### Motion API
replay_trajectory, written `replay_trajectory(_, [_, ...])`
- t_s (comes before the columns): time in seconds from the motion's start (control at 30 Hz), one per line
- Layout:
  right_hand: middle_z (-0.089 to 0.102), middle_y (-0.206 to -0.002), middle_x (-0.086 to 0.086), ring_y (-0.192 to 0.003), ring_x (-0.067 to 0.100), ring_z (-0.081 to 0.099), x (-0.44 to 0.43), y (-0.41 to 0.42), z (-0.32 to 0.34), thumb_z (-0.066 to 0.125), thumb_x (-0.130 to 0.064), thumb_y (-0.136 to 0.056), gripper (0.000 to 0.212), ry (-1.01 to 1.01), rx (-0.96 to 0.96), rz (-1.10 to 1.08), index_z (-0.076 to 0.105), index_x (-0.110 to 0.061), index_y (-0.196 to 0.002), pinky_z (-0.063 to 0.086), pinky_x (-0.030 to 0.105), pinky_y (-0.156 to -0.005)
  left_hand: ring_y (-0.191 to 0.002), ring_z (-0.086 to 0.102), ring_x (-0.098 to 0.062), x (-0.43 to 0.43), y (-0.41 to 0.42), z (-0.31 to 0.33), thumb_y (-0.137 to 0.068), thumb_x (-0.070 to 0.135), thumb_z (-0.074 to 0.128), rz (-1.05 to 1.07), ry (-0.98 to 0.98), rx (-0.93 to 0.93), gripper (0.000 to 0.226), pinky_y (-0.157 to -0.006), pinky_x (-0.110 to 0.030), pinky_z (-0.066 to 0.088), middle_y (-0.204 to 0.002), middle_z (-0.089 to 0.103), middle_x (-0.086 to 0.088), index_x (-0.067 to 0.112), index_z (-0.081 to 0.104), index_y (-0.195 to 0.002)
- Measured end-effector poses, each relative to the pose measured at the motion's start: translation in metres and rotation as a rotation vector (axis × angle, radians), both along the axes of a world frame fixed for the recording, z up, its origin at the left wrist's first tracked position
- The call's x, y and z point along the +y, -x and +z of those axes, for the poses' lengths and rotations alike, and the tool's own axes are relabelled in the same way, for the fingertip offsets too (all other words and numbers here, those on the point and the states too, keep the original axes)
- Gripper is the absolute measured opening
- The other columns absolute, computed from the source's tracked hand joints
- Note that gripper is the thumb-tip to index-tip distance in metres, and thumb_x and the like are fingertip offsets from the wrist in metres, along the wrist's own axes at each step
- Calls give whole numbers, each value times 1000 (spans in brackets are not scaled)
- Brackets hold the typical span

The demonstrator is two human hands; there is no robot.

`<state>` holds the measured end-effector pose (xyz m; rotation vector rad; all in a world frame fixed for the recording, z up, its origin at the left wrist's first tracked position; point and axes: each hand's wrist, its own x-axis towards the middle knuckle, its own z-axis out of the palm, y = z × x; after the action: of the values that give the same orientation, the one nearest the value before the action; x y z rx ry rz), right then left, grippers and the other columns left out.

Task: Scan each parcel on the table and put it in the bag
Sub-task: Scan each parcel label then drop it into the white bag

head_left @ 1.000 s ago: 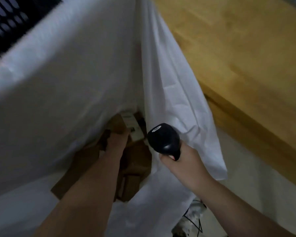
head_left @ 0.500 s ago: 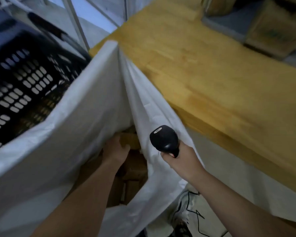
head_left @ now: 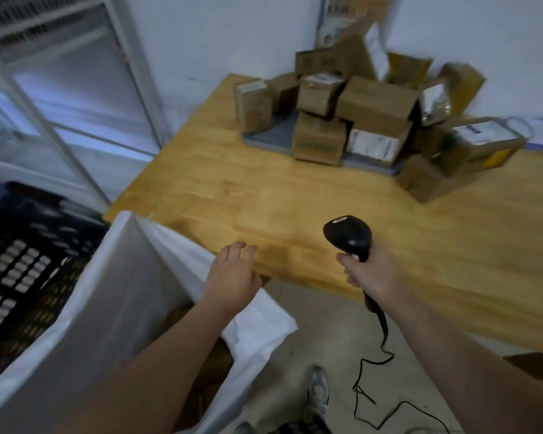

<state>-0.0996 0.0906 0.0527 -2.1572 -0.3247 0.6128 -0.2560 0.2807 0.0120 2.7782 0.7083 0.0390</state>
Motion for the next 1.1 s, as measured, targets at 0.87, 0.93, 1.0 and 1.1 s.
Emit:
replay_trajectory(0.87, [61, -64, 6, -47, 10, 59, -44, -319, 87, 63, -20, -90, 16, -266, -85, -208, 62, -5, -95, 51, 21, -47, -126, 35, -31, -44, -387, 90, -89, 35, 61, -76, -121, -68, 63, -99, -41, 41, -141, 33, -11, 16, 33, -143])
replay_trajectory(0.93, [59, -64, 7, -44, 8, 56, -34, -330, 88, 63, -19, -91, 17, -296, -63, -217, 61, -3, -95, 49, 18, -44, -129, 33, -31, -34, -404, 91, -88, 38, 63, -79, -166, -76, 69, -103, -41, 38, -143, 31, -12, 16, 30, -144])
replay_trajectory(1.0, [59, -65, 7, -43, 7, 55, -23, -340, 87, 63, -19, -90, 18, -318, -39, -232, 62, -1, -97, 47, 16, -42, -135, 29, -31, -23, -421, 91, -86, 40, 66, -110, -228, -53, 79, -108, -42, 32, -147, 27, -12, 19, 22, -148])
replay_trajectory(1.1, [61, -67, 7, -46, 8, 57, -12, -349, 80, 63, -19, -90, 19, -324, -8, -251, 62, -2, -98, 47, 16, -44, -144, 16, -31, -2, -449, 96, -82, 45, 70, -208, -326, 43, 97, -117, -43, 19, -155, 15, -13, 21, 8, -152])
